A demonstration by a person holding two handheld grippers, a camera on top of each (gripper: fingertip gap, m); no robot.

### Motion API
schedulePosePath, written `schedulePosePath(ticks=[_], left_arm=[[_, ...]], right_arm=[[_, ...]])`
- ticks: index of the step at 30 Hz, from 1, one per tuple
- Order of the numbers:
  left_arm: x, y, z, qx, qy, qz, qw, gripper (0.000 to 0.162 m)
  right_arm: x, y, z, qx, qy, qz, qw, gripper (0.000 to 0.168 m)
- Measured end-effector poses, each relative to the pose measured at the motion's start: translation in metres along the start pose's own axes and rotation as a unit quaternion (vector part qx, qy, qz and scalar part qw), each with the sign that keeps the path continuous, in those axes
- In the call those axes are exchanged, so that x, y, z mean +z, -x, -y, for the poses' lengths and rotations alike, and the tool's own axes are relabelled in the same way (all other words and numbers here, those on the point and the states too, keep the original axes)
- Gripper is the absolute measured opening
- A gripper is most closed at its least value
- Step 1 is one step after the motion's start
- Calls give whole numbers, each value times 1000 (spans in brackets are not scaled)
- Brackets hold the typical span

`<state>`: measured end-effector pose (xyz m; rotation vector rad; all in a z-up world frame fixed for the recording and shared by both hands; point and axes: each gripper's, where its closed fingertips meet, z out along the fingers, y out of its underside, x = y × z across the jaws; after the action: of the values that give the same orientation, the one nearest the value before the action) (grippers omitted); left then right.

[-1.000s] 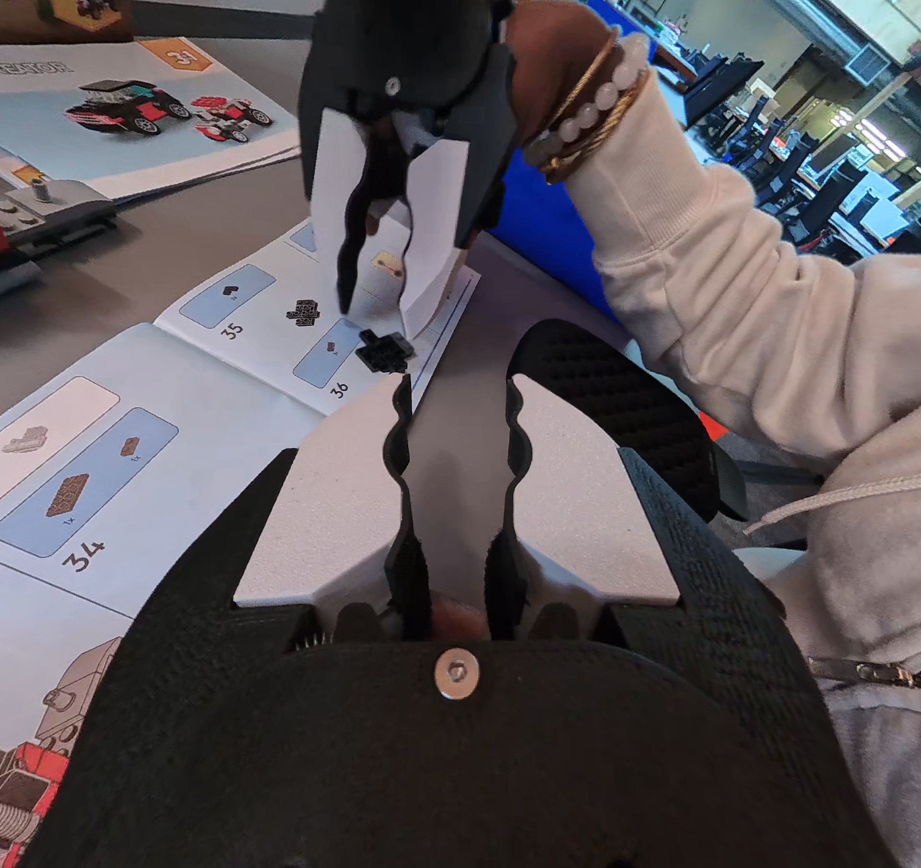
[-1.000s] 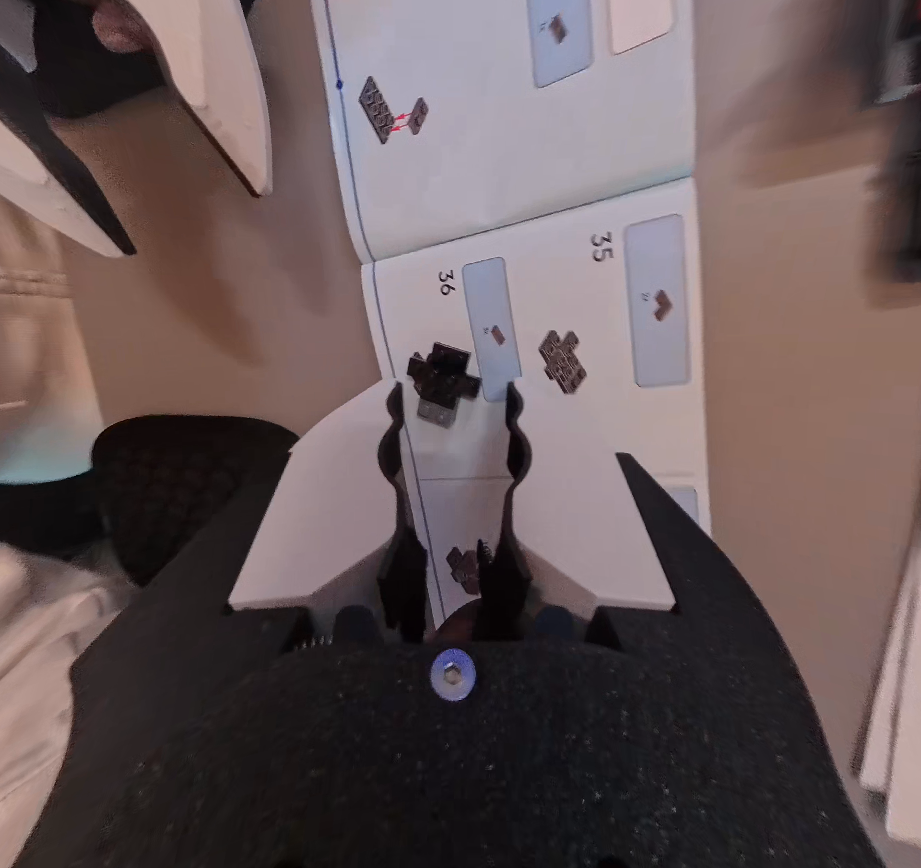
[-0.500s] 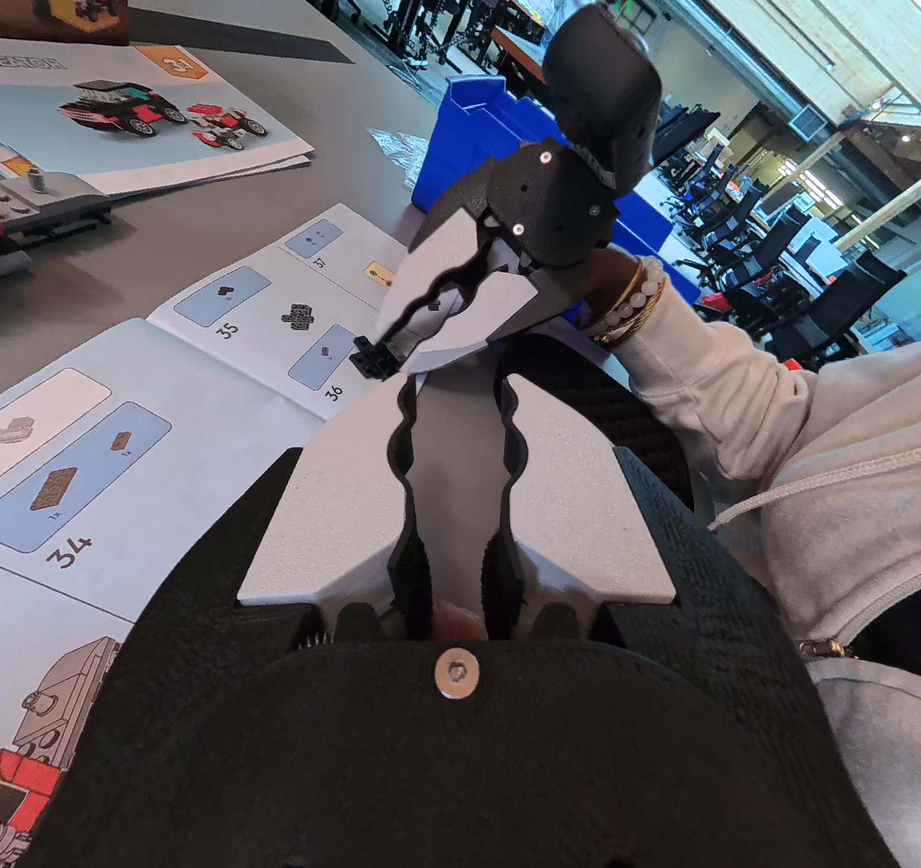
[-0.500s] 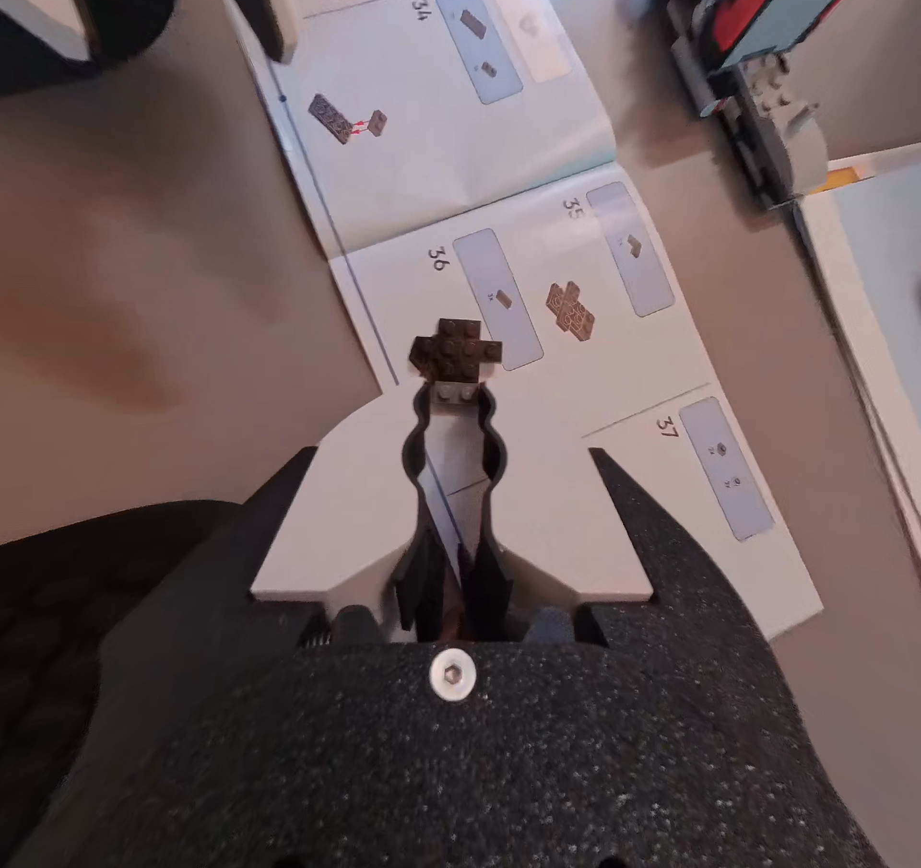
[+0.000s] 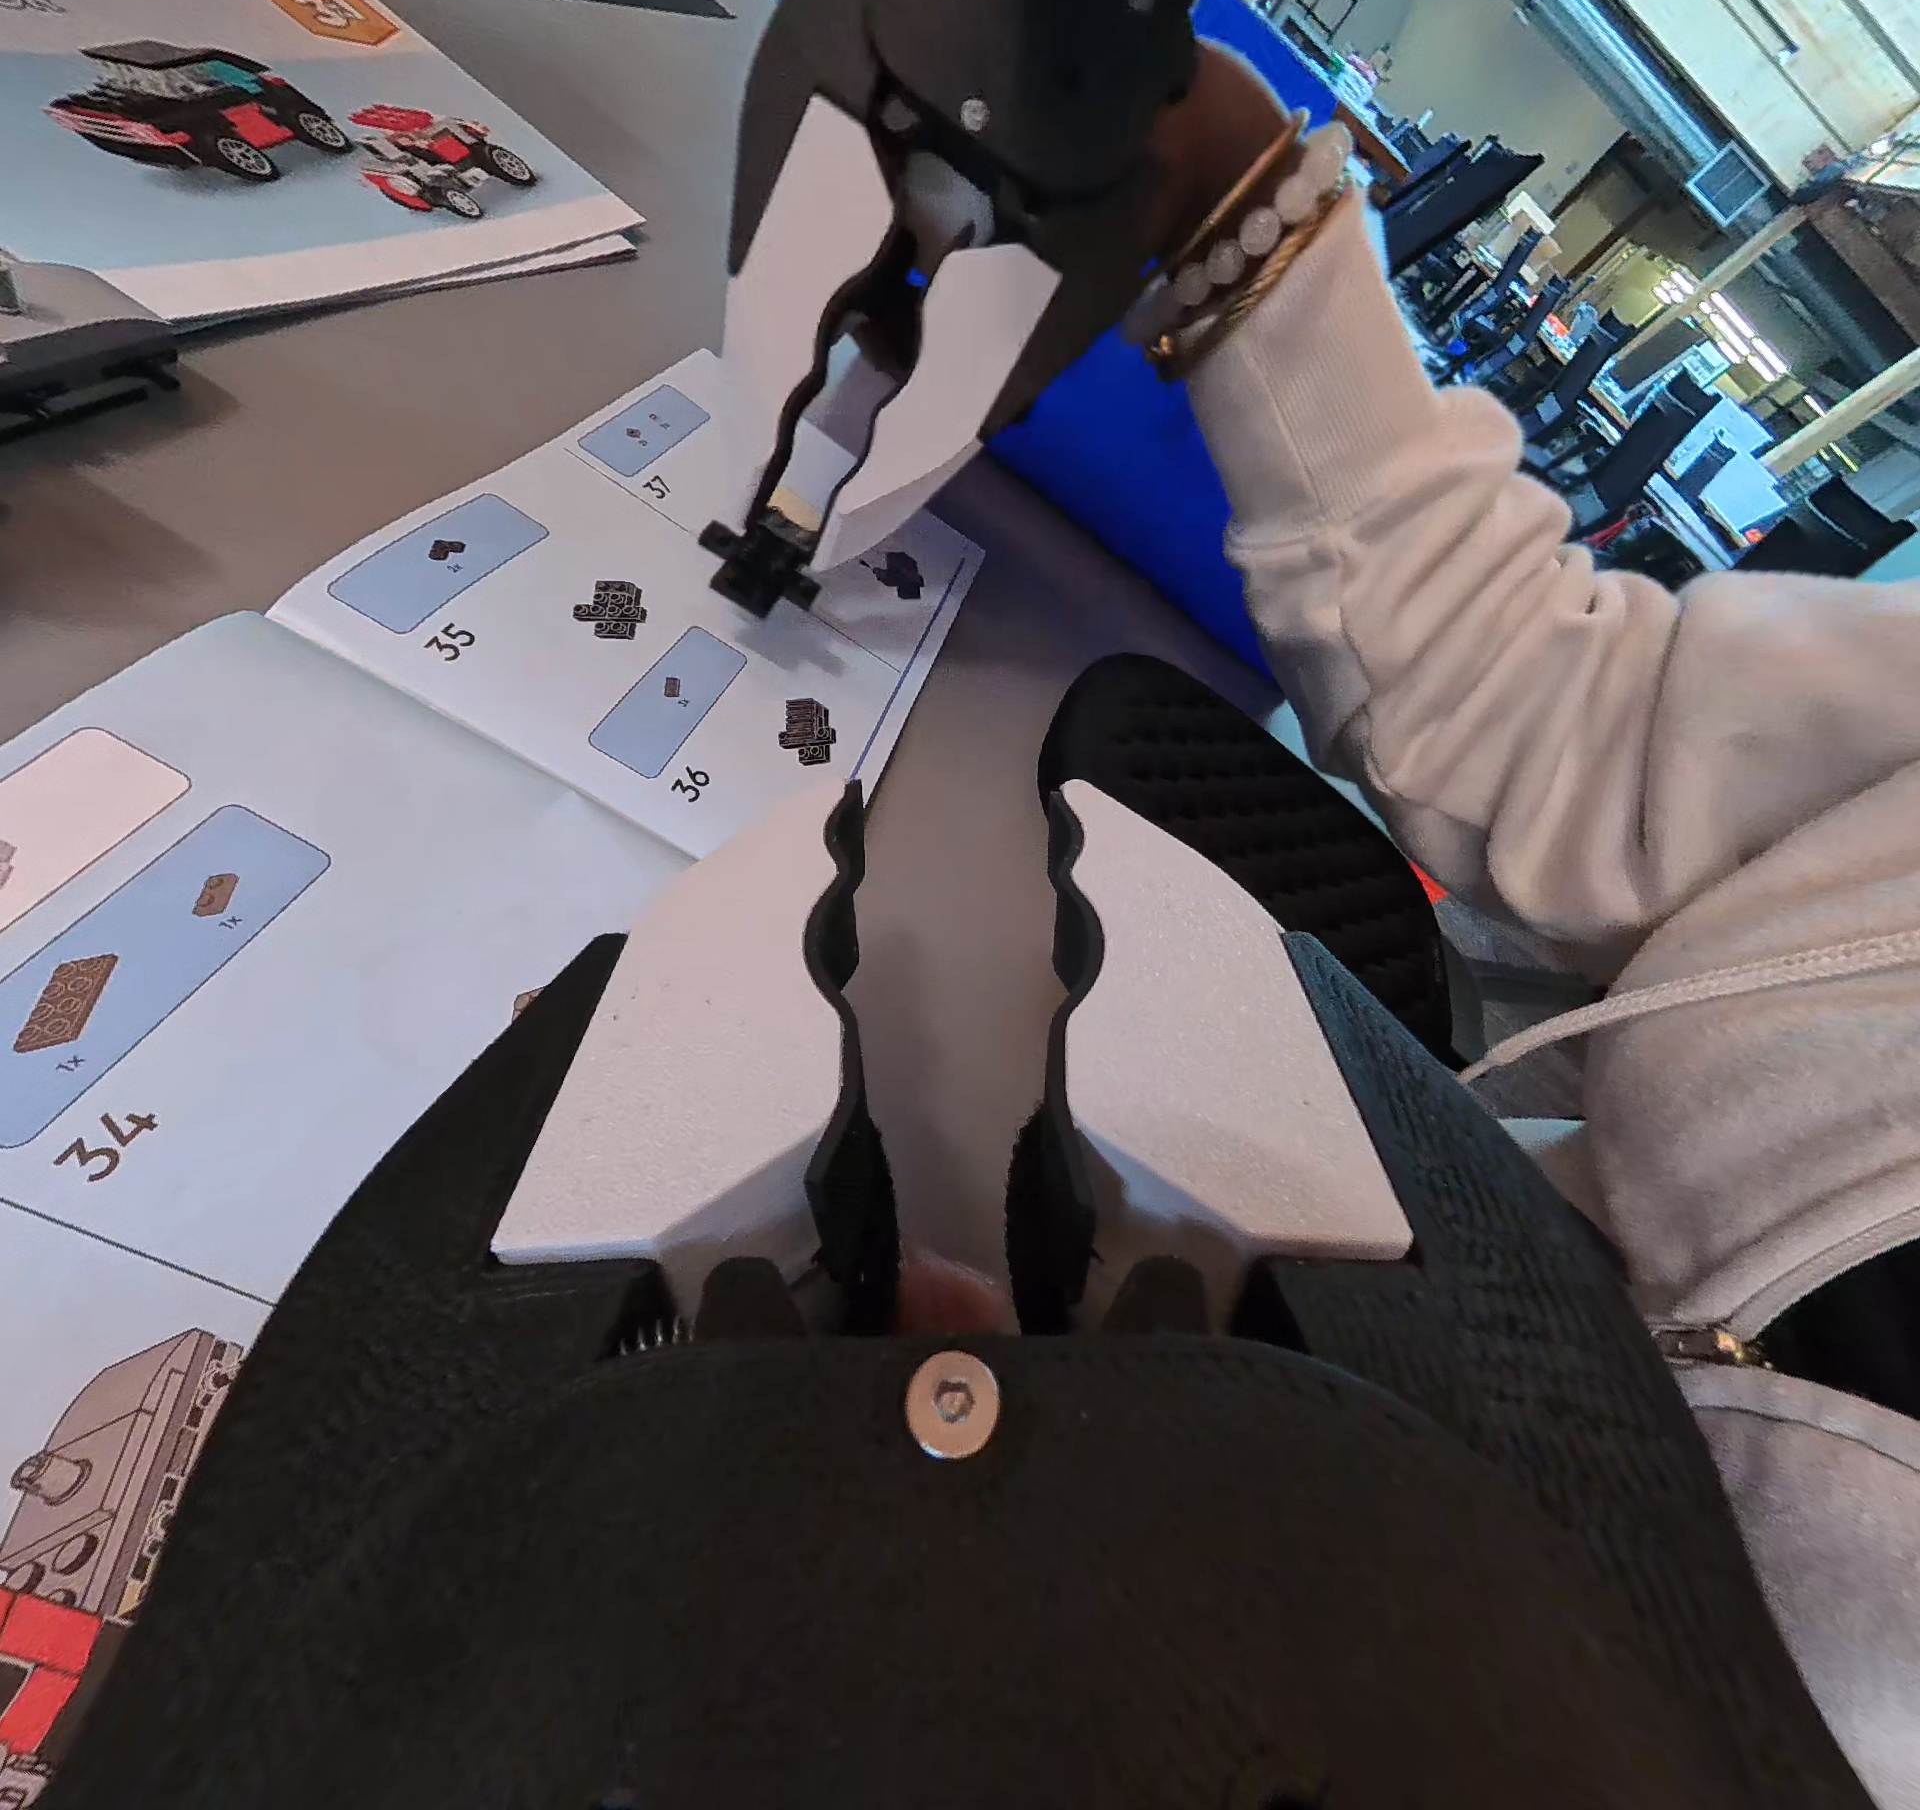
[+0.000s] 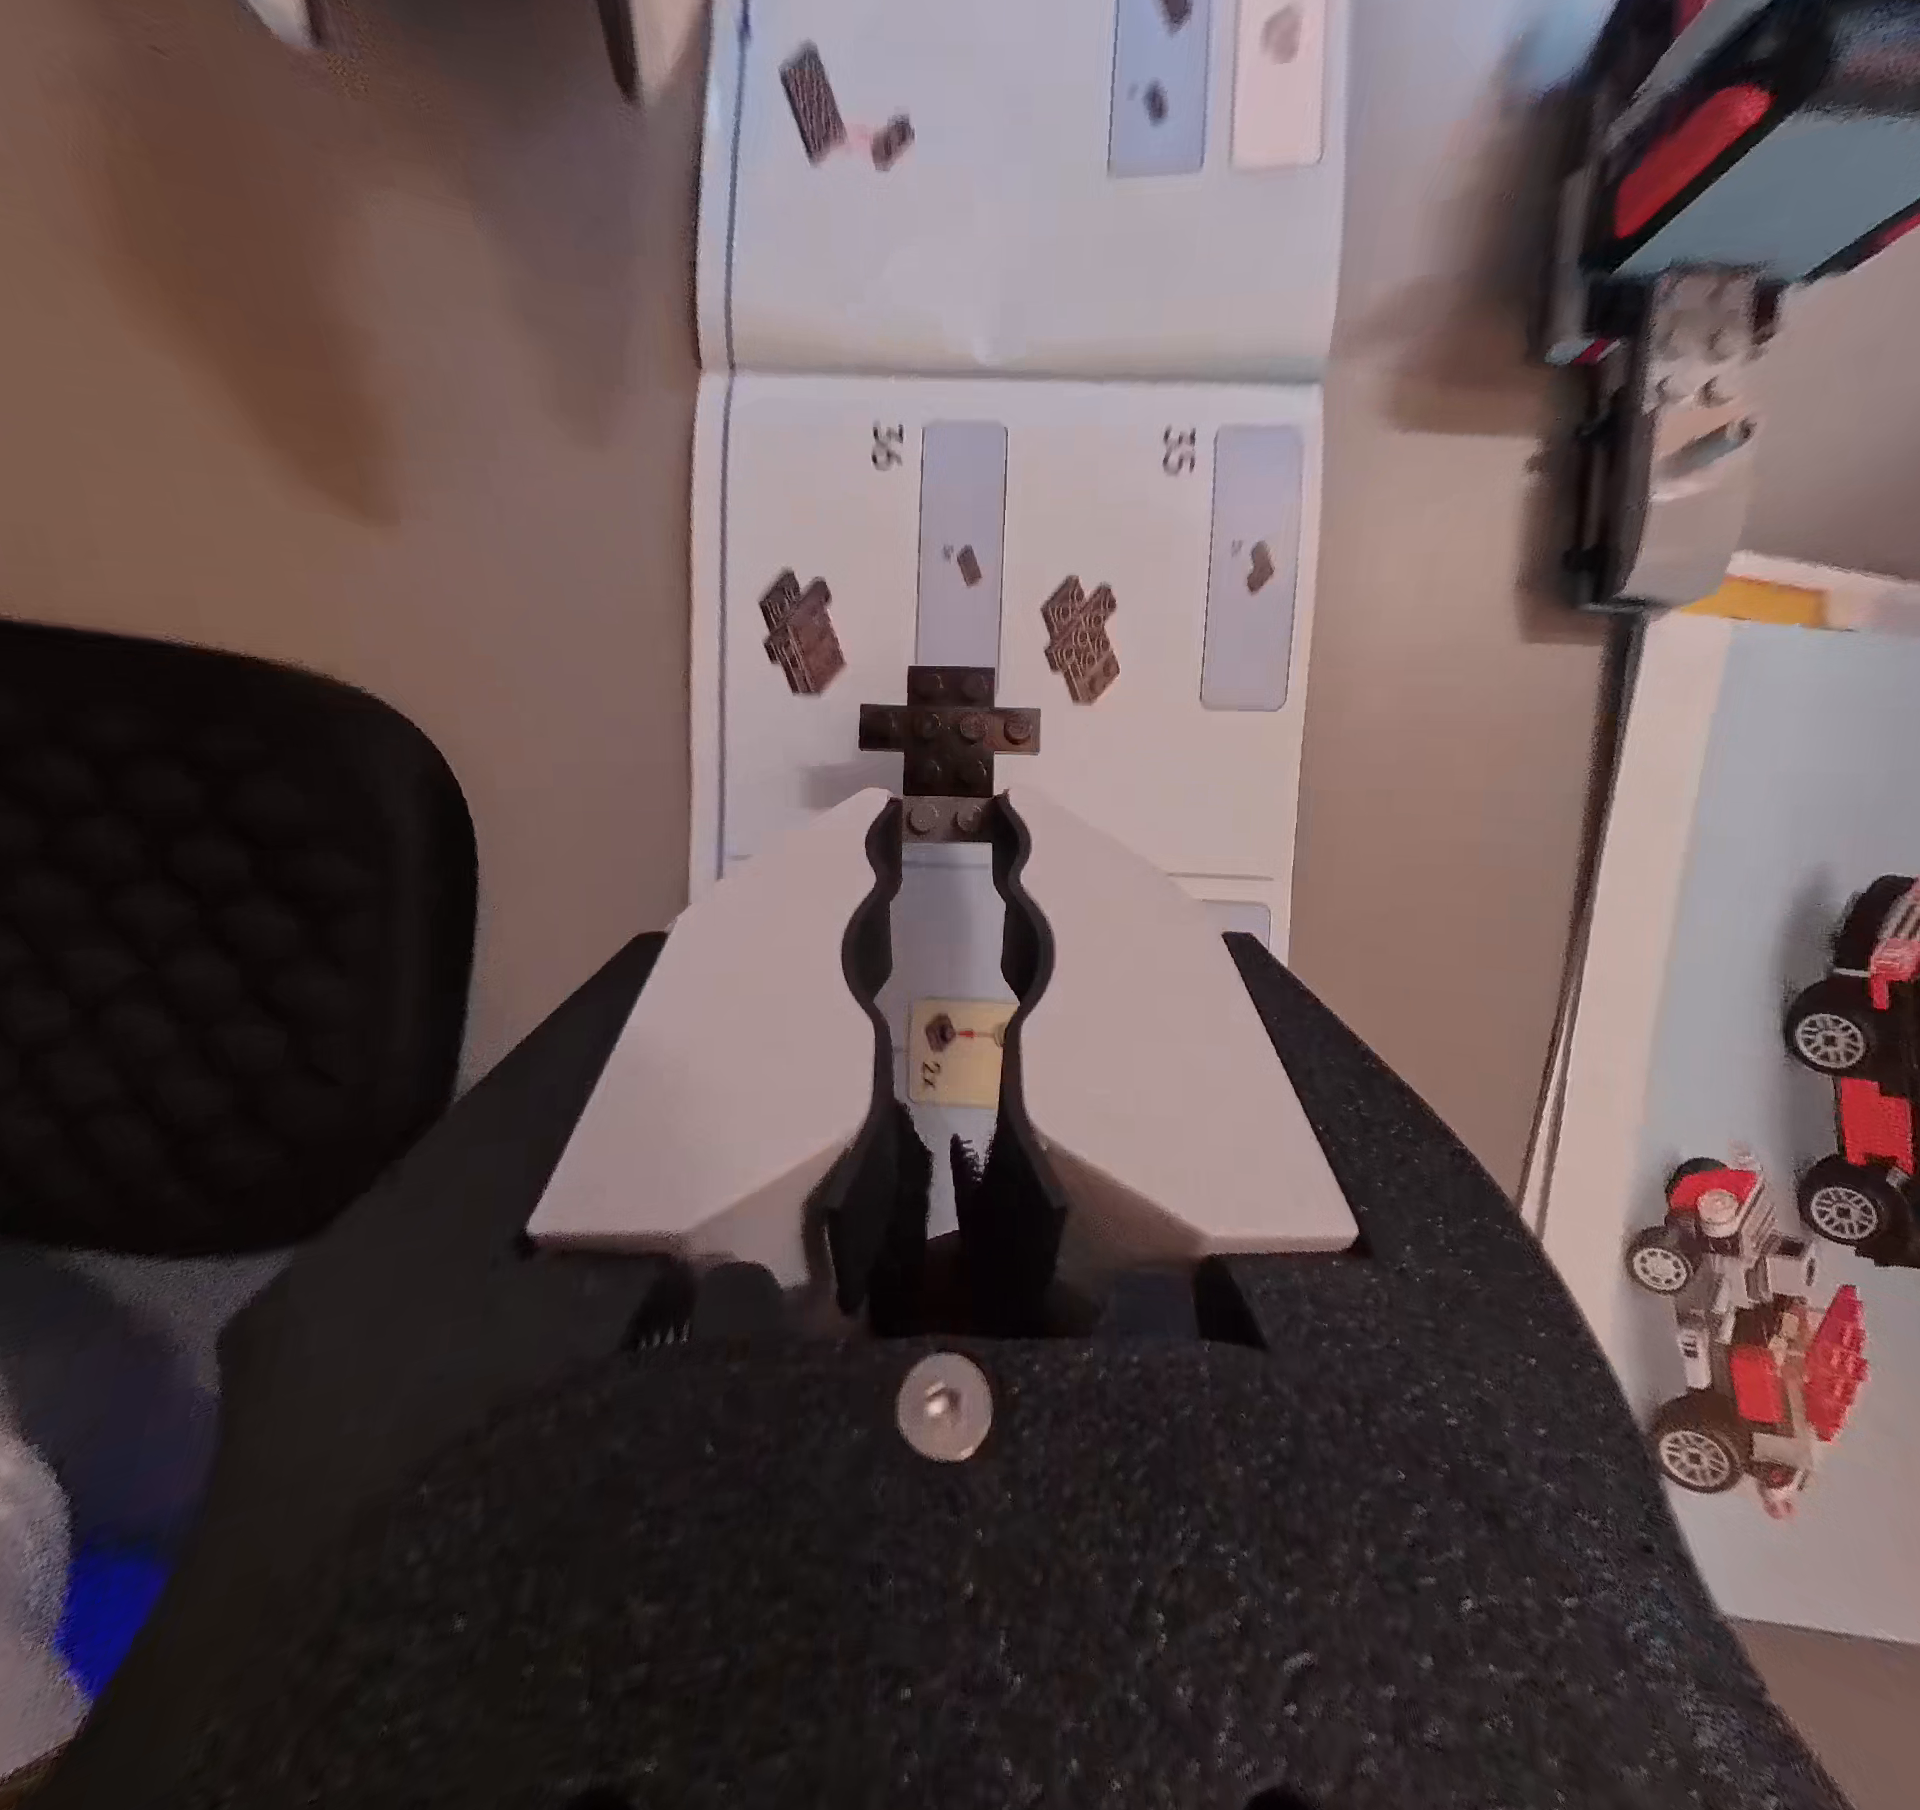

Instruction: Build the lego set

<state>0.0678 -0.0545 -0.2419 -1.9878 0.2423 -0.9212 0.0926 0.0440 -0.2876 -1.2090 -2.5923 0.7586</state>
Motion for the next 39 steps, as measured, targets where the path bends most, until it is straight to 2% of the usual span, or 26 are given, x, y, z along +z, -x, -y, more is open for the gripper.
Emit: schedulePosePath(ticks=[3,6,11,19,24,26,28,30,33,34,35,36,39], left_arm=[[-1,0,1,0,-4,-1,1000,34],[-1,-1,1,-4,-5,-6,1000,34],[-2,0,2,-11,-9,-10,1000,34],[-2,1,2,-14,-9,-8,1000,34],[-2,1,1,-13,-8,-7,1000,34],[-1,1,1,-12,-5,-6,1000,34],[0,1,0,-10,-1,-4,1000,34],[1,1,-1,-9,5,-4,1000,34],[4,0,-4,-3,18,-6,1000,33],[4,0,-4,4,19,-4,1000,29],[4,-2,-4,17,19,-3,1000,11],[4,-4,-3,34,14,-5,999,0],[4,-3,-1,81,6,27,996,0]], right_arm=[[6,-6,-16,-7,58,10,998,16],[7,-6,-14,6,45,25,999,16],[8,-6,-23,25,70,33,997,16],[5,-8,-21,29,66,7,997,25],[-4,-1,3,74,14,-41,996,43],[-9,1,8,114,3,-85,990,50],[-11,11,14,141,-18,-114,983,63],[-14,20,16,153,-39,-165,974,60],[-12,43,22,193,-103,-184,958,55],[-11,48,24,211,-129,-191,950,39],[-11,53,25,218,-149,-198,944,3],[-12,55,25,223,-170,-215,935,0],[-10,58,22,256,-202,-253,911,0]])
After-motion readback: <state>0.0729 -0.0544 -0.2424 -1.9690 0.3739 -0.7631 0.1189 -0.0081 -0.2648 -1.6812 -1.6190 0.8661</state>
